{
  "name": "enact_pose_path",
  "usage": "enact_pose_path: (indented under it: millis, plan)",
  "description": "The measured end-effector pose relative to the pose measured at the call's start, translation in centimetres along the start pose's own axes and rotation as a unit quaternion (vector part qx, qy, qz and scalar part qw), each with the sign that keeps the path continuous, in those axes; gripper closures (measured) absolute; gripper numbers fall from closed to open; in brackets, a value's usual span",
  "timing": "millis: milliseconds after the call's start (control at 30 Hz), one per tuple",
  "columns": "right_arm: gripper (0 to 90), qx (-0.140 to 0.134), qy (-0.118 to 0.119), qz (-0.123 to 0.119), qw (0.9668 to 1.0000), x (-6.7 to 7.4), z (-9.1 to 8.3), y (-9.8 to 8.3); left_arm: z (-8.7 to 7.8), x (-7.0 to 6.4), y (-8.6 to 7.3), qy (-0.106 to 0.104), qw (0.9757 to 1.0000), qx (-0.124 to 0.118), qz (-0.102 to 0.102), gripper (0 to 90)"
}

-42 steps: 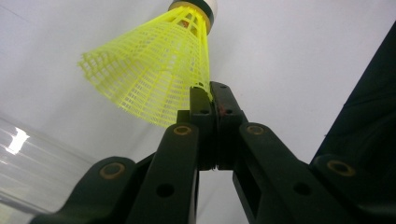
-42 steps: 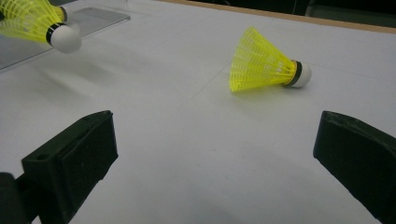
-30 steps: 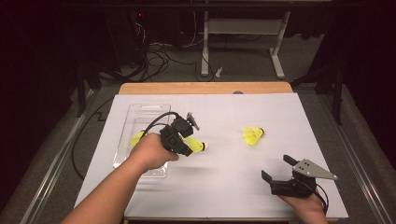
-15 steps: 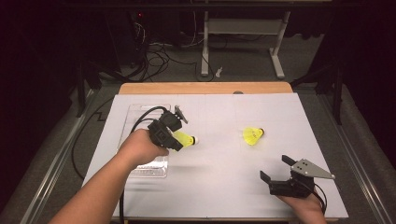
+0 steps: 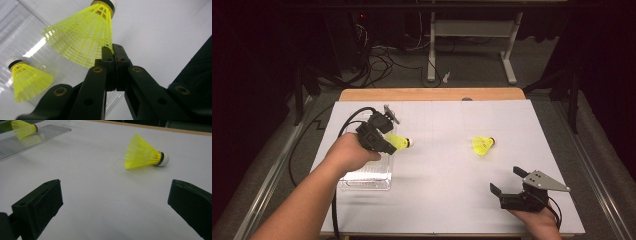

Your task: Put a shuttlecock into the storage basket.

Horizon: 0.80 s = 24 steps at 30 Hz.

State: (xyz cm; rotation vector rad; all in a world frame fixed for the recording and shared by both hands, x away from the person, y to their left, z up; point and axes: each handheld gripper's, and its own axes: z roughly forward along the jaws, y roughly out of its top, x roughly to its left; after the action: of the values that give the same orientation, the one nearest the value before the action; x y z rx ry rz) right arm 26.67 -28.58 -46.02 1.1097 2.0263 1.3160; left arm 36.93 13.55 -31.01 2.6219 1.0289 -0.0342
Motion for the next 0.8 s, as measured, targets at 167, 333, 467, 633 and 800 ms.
enact_pose_path:
  millis: [167, 333, 467, 633, 800]
  plan:
    - [0.4, 0.000, 0.000, 0.000, 1.0000, 0.0, 0.0, 0.0, -0.5, 1.0, -0.6, 0.006, 0.9999, -0.004, -0.015, 89.1]
    - [0.4, 0.001, 0.000, 0.001, 1.0000, 0.0, 0.0, 0.0, -1.0, 2.0, -1.1, 0.014, 0.9995, -0.004, -0.029, 89.1]
    - [0.4, 0.001, 0.000, 0.001, 1.0000, 0.0, 0.0, 0.0, -1.3, 2.5, -1.5, 0.018, 0.9990, -0.004, -0.040, 89.1]
    - [0.4, 0.003, 0.001, 0.001, 1.0000, 0.0, 0.1, 0.0, -1.4, 3.2, -2.0, 0.027, 0.9982, -0.004, -0.054, 89.1]
    - [0.4, 0.003, 0.000, 0.002, 1.0000, 0.0, 0.1, 0.0, -1.7, 3.8, -2.4, 0.030, 0.9974, -0.007, -0.066, 89.1]
